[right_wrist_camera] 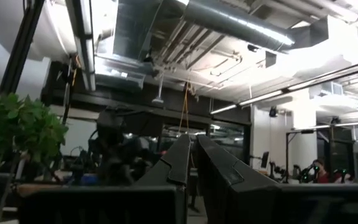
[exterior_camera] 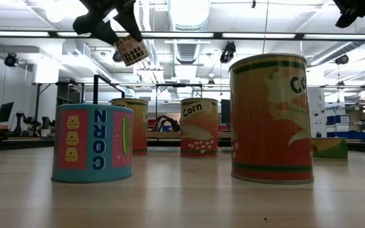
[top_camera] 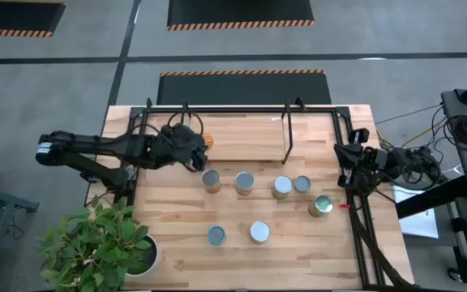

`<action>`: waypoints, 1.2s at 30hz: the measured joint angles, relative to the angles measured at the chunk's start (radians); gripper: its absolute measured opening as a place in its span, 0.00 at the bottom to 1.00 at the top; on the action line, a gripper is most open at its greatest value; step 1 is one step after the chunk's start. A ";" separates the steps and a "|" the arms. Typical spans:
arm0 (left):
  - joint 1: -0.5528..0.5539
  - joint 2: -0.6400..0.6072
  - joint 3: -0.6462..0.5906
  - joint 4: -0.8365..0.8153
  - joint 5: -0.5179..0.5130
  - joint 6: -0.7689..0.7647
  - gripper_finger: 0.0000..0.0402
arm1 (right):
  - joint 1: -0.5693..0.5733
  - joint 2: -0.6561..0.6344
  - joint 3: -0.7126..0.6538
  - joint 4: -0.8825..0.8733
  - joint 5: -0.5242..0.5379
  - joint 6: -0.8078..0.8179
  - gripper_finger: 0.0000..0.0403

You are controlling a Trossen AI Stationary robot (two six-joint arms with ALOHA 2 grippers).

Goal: Pick and place cans onto a shelf
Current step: Put the small yellow canned bean on the shelf

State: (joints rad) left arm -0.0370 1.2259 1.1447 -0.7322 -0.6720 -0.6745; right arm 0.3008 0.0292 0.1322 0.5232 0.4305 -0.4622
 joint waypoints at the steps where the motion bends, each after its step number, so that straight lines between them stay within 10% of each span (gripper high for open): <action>1: 0.009 0.000 0.007 0.002 0.000 0.011 0.72 | 0.000 0.000 0.007 -0.017 0.000 0.009 0.04; 23: 0.052 0.216 0.074 0.077 0.009 0.062 0.72 | 0.000 0.000 0.038 -0.101 0.000 0.043 0.04; 36: 0.090 0.395 0.180 -0.160 0.010 0.001 0.72 | 0.000 0.000 0.038 -0.101 0.000 0.043 0.04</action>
State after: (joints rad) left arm 0.0530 1.6213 1.3243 -0.8922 -0.6618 -0.6738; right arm 0.3008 0.0288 0.1707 0.4217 0.4305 -0.4191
